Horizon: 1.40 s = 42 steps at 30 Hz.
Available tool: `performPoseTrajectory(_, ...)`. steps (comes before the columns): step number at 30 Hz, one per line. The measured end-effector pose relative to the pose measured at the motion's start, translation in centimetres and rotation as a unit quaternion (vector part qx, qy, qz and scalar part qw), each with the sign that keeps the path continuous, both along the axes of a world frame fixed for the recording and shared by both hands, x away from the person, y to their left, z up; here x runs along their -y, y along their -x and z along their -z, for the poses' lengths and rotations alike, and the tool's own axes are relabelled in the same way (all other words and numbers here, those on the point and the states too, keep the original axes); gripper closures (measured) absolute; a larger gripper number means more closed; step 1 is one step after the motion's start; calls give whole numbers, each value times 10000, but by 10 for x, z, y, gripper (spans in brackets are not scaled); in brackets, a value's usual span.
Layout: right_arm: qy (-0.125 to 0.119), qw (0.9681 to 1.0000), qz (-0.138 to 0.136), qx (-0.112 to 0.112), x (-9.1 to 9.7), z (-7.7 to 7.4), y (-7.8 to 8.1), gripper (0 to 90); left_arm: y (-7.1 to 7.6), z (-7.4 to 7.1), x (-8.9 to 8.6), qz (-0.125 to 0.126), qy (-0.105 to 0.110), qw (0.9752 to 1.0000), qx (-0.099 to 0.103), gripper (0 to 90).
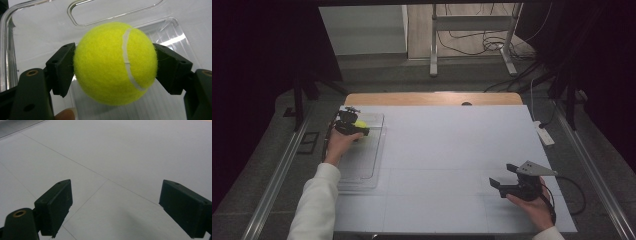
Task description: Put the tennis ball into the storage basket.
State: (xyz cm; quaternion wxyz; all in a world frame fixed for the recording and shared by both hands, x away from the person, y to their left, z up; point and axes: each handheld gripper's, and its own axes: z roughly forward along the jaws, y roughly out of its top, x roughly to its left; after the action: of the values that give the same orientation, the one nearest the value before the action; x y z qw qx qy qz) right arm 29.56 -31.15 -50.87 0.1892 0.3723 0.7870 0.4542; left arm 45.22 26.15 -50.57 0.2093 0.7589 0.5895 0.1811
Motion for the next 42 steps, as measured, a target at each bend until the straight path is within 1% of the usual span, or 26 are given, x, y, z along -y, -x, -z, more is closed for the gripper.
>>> performPoseTrajectory(1, -3, 10000, 1, 2, 0, 0, 0, 118, 0, 0, 0, -8, 16, 10000, 12, 227)
performPoseTrajectory(2, -4, 10000, 2, 4, 0, 0, 0, 118, 1, -1, 0, -36, 67, 9999, 73, 212)
performPoseTrajectory(3, -4, 10000, 2, 4, 0, 0, 0, 118, 1, -1, 0, -36, 67, 9999, 73, 194)
performPoseTrajectory(4, -5, 10000, 3, 3, 0, 0, 0, 118, 1, -3, -1, -19, 92, 9999, 120, 194)
performPoseTrajectory(5, -4, 10000, 2, 2, 0, 0, 0, 118, 2, -4, 0, -24, 136, 9998, 176, 176)
performPoseTrajectory(8, -2, 10000, 1, 0, 0, 0, 0, 118, 5, -11, 0, 5, 332, 9987, 381, 151)
performPoseTrajectory(11, -4, 10000, 2, -5, 0, 0, 0, 118, 9, -16, 1, 97, 436, 9975, 542, 135)
performPoseTrajectory(12, -4, 10000, 2, -5, 0, 0, 0, 118, 9, -16, 1, 97, 436, 9975, 542, 134)
performPoseTrajectory(14, -2, 10000, -4, -1, 0, 0, 0, 118, 12, -20, 2, 152, 625, 9958, 647, 133)
performPoseTrajectory(15, -5, 10000, -3, -4, 0, 0, 0, 118, 13, -21, 2, 171, 658, 9954, 669, 130)
performPoseTrajectory(16, -10, 10000, 1, -5, 0, 0, 0, 118, 16, -23, 1, 200, 757, 9942, 744, 130)
performPoseTrajectory(17, -10, 10000, 1, -5, 0, 0, 0, 118, 16, -23, 1, 200, 757, 9942, 744, 130)
performPoseTrajectory(19, -19, 10000, 1, -5, 0, 0, -1, 118, 22, -26, -1, 241, 926, 9918, 850, 130)
performPoseTrajectory(20, -26, 10000, 0, -4, 0, 0, -1, 118, 22, -26, -1, 241, 926, 9918, 850, 131)
performPoseTrajectory(21, -26, 10000, 0, -4, 0, 0, -1, 118, 25, -27, -2, 269, 1020, 9905, 879, 131)
performPoseTrajectory(23, -39, 10000, 0, -3, 1, 0, -1, 118, 30, -29, -3, 303, 1143, 9884, 952, 130)
performPoseTrajectory(28, -77, 10000, 12, -13, 2, 0, 0, 118, 44, -34, -5, 438, 1312, 9843, 1099, 132)
performPoseTrajectory(30, -89, 10000, 11, -14, 2, -1, 0, 118, 53, -37, -6, 522, 1425, 9813, 1183, 133)
performPoseTrajectory(31, -89, 10000, 11, -14, 2, -1, 0, 118, 53, -37, -6, 522, 1425, 9813, 1183, 133)
performPoseTrajectory(35, -102, 9999, 12, -5, 3, -1, 1, 118, 66, -41, -4, 663, 1620, 9758, 1308, 134)
performPoseTrajectory(37, -101, 9999, -3, 9, 3, -2, 2, 118, 73, -42, -2, 727, 1742, 9724, 1372, 135)
performPoseTrajectory(38, -93, 10000, -1, 8, 3, -2, 2, 118, 76, -43, -1, 772, 1778, 9713, 1377, 134)
performPoseTrajectory(42, -164, 9999, 5, 6, 4, -3, 4, 118, 90, -45, 6, 954, 1812, 9680, 1450, 133)
